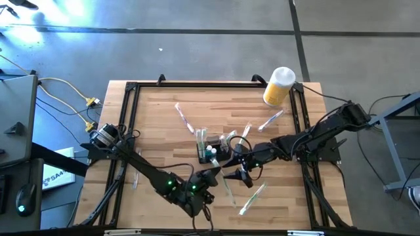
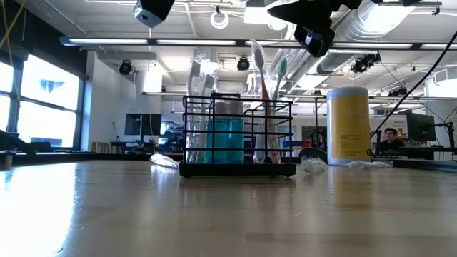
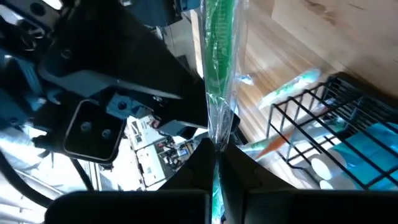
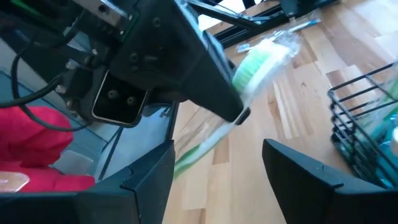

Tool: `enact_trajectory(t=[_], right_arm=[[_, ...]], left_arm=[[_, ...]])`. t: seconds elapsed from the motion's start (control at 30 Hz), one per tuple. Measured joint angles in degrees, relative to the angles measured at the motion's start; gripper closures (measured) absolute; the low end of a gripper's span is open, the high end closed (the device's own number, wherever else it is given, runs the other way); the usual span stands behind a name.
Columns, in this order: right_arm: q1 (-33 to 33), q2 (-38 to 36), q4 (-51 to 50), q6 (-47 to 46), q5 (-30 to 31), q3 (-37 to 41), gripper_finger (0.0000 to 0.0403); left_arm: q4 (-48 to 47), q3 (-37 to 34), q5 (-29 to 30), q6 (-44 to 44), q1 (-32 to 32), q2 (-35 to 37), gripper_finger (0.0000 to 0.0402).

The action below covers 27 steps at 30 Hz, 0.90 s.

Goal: Pick & Place toothbrushing station
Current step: Put the green toothbrush into the black mesh organizer

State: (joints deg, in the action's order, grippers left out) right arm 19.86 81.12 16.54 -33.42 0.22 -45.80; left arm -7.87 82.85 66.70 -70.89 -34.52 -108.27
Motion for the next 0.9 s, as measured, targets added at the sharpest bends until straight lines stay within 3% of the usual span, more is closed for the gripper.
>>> enact_trajectory(t=[0.9], right_arm=[[0.0,0.02,-0.4,3.67,-1.7,0.0,0.0168]], left_arm=[[3.92,0.0,-0.3,-2.36,2.27,0.0,0.04]])
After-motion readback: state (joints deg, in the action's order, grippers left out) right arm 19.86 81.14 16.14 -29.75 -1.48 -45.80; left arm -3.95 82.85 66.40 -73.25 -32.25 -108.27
